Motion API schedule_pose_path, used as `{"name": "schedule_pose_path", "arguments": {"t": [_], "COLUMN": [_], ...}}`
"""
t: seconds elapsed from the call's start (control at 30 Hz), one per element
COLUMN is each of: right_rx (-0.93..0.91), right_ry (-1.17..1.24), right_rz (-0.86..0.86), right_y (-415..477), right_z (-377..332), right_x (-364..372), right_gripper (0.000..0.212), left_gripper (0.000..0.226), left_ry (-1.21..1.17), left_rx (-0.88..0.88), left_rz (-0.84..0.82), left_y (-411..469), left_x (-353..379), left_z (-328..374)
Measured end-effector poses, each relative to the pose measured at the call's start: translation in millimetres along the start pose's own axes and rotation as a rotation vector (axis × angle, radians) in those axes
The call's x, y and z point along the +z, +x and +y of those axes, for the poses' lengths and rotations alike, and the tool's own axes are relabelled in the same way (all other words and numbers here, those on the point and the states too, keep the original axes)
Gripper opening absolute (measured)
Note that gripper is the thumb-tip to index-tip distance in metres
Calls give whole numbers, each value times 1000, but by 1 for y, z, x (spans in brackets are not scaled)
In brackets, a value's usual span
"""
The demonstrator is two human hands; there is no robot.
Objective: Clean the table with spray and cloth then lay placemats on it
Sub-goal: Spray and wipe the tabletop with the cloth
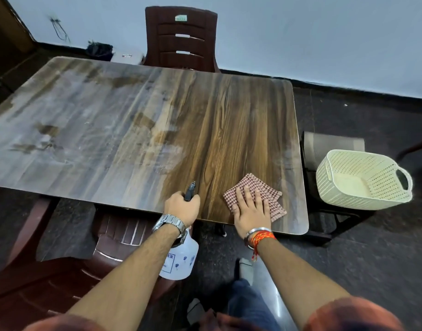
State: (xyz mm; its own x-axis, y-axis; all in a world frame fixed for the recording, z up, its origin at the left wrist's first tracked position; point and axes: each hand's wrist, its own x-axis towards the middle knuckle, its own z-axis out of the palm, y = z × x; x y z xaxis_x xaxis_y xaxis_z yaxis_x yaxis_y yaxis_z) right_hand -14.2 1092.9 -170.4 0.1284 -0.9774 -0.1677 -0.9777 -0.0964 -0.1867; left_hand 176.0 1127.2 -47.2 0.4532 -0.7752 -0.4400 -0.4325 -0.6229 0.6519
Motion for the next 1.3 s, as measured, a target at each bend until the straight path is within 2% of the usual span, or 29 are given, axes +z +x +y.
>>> {"name": "schedule_pose_path", "arguments": {"t": [0.23, 0.43, 0.53, 0.6, 0.7, 0.87, 0.97, 1.1, 1.3], "right_rx": [5, -17, 24, -16, -255, -845, -995, -941, -729], "right_ry": [41, 21, 60, 69, 52, -29, -115, -87, -35], "right_rz": [59, 22, 32, 32, -23, -150, -196, -193, -138], "right_y": [26, 110, 146, 162, 177, 189, 207, 244, 314], "right_z": [6, 31, 23, 9, -20, -85, -113, -131, -158], "right_x": [-2, -21, -29, -32, -29, -12, -16, -17, -22], "right_gripper": [57, 58, 60, 60, 58, 51, 51, 52, 52], "left_gripper": [31, 24, 24, 25, 27, 30, 30, 27, 33], "left_ry": [30, 17, 36, 45, 40, 43, 42, 30, 16], "left_rx": [-80, -152, -219, -250, -292, -358, -365, -336, -248], "left_rz": [86, 151, 178, 216, 247, 282, 299, 343, 367], "left_y": [39, 86, 103, 112, 122, 145, 167, 206, 275], "left_x": [6, 22, 28, 27, 22, 9, -2, -19, -41], "left_z": [37, 63, 76, 79, 76, 73, 73, 80, 110]}}
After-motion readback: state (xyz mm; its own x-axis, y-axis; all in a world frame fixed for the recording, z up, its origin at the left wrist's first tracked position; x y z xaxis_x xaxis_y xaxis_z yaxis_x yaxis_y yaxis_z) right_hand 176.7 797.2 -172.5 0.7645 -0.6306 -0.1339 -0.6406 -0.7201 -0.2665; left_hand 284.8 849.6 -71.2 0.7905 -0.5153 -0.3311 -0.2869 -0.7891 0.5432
